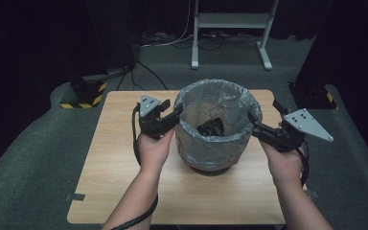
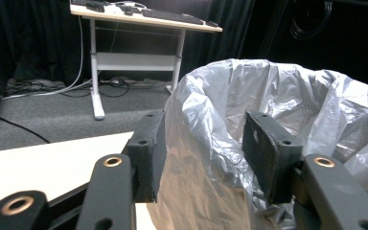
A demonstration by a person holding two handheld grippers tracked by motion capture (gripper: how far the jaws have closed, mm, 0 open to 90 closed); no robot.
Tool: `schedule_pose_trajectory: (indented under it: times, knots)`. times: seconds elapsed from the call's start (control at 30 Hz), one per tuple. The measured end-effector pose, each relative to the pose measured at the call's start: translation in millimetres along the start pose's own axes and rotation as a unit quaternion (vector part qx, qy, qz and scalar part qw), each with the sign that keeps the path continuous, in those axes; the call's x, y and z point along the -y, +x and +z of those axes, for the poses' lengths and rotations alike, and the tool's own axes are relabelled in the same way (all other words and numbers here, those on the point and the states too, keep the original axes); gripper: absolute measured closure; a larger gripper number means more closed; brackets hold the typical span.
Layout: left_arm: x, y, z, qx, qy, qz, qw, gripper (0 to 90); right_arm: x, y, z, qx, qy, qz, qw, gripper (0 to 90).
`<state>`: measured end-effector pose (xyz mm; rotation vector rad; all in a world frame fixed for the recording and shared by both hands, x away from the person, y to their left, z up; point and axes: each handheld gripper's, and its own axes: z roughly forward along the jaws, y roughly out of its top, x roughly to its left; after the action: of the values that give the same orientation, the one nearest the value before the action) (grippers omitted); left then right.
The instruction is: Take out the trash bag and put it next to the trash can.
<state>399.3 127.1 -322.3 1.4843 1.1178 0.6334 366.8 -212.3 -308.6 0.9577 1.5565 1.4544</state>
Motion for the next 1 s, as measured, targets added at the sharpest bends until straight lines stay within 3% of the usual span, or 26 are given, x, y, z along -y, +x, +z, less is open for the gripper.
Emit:
schedule_pose_trajectory:
  times: [0.17,0.43,0.53,0.73,0.9,1.0]
  knots:
    - [0.7,-5.3,-0.5,0.001,-0.008,0.008,0.9999,64.3,2.4,-5.2,5.2,0.001,0.023,0.012,0.9997,28.3]
    - [1.4,-9.0,-5.2,-0.026,-0.029,0.020,0.9990,78.3,4.7,-6.6,18.0,0.006,0.063,0.037,0.9973,49.0]
    - [1.1,-10.7,-7.0,-0.031,-0.037,0.026,0.9985,87.8,5.0,-7.7,24.3,0.010,0.077,0.049,0.9957,56.2]
    - [3.4,-12.1,-6.8,-0.029,-0.044,0.031,0.9981,89.8,8.2,-6.8,32.0,0.013,0.093,0.063,0.9936,65.9]
    - [5.7,-11.7,-8.2,-0.025,-0.051,0.030,0.9979,90.0,5.6,-7.0,30.5,0.031,0.088,0.054,0.9942,77.1]
    - [7.0,-11.7,-8.5,-0.025,-0.056,0.025,0.9978,90.0,4.1,-4.7,27.7,0.044,0.077,0.038,0.9953,89.1]
